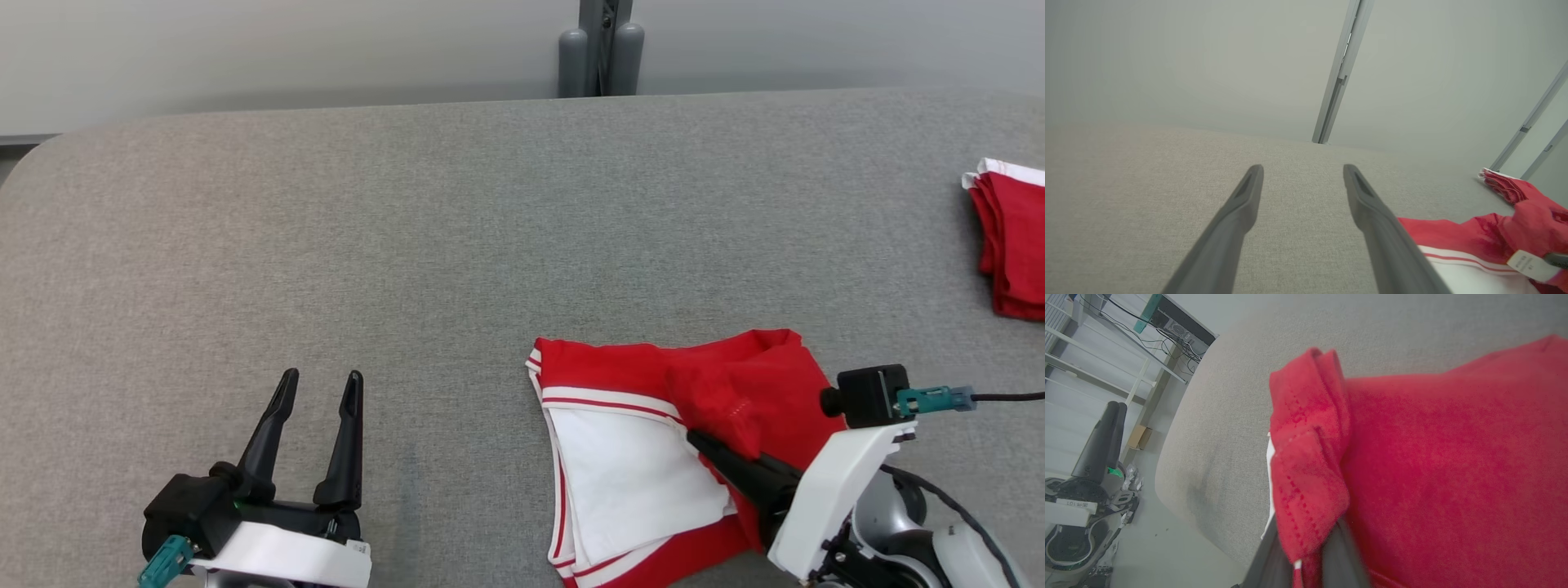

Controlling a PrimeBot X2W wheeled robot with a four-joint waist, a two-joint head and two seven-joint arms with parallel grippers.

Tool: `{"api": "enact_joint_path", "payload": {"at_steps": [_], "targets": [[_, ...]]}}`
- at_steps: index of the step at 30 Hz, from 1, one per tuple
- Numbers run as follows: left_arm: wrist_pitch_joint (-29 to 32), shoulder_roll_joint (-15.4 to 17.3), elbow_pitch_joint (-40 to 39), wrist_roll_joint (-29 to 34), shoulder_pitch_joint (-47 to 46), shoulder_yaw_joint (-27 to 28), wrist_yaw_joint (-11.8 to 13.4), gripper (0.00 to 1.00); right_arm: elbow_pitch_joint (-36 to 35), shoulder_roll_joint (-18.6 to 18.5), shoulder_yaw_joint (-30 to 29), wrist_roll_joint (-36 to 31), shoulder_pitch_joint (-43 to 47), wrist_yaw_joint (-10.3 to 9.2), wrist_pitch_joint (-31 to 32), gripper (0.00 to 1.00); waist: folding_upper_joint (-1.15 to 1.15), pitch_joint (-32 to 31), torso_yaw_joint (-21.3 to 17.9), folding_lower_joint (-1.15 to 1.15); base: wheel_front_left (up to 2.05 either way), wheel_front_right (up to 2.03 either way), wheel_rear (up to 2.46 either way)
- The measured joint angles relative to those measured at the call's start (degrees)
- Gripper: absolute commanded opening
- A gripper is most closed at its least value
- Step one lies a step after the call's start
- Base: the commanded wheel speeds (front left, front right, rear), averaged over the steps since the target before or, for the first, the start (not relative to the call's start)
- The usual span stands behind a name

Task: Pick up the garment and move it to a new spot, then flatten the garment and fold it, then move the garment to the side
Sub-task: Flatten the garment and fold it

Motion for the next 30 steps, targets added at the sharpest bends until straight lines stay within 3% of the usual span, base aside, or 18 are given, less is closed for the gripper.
{"api": "enact_joint_path", "payload": {"at_steps": [5,8,27,28,29,30], "targets": [[0.0,-0.02,0.16,-0.37,-0.3,-0.25,0.09,1.0,-1.97,6.51,-3.45,-4.11,1.12,-0.01,3.46,0.0,0.0,0.18,1.3,0.0,0.0,0.0,0.0],[0.0,-0.02,0.23,-0.4,-0.46,-0.36,0.09,1.0,-2.08,8.49,-4.59,-5.28,1.68,-0.01,4.69,0.0,0.0,0.4,2.12,0.0,0.0,0.0,0.0],[0.0,-0.01,0.58,-0.63,-1.37,-1.46,0.33,1.0,4.02,9.68,0.45,-5.45,-0.58,-0.01,0.76,0.0,0.0,3.41,5.34,0.0,0.0,0.0,0.0],[0.0,0.0,0.58,-0.76,-1.37,-1.52,0.33,1.0,4.42,9.69,0.62,-5.77,-0.64,-0.01,0.79,0.14,0.0,3.49,5.39,0.0,0.0,0.0,0.0],[0.0,0.0,0.58,-0.76,-1.37,-1.52,0.33,1.0,4.42,9.69,0.62,-5.77,-0.64,-0.01,0.79,0.51,0.0,3.49,5.39,0.0,0.0,0.0,0.0],[0.0,-0.01,0.59,-0.78,-1.38,-1.56,0.34,1.0,4.74,9.68,0.78,-6.05,-0.72,-0.01,0.86,1.0,0.0,3.56,5.41,0.0,0.0,0.0,0.0]]}}
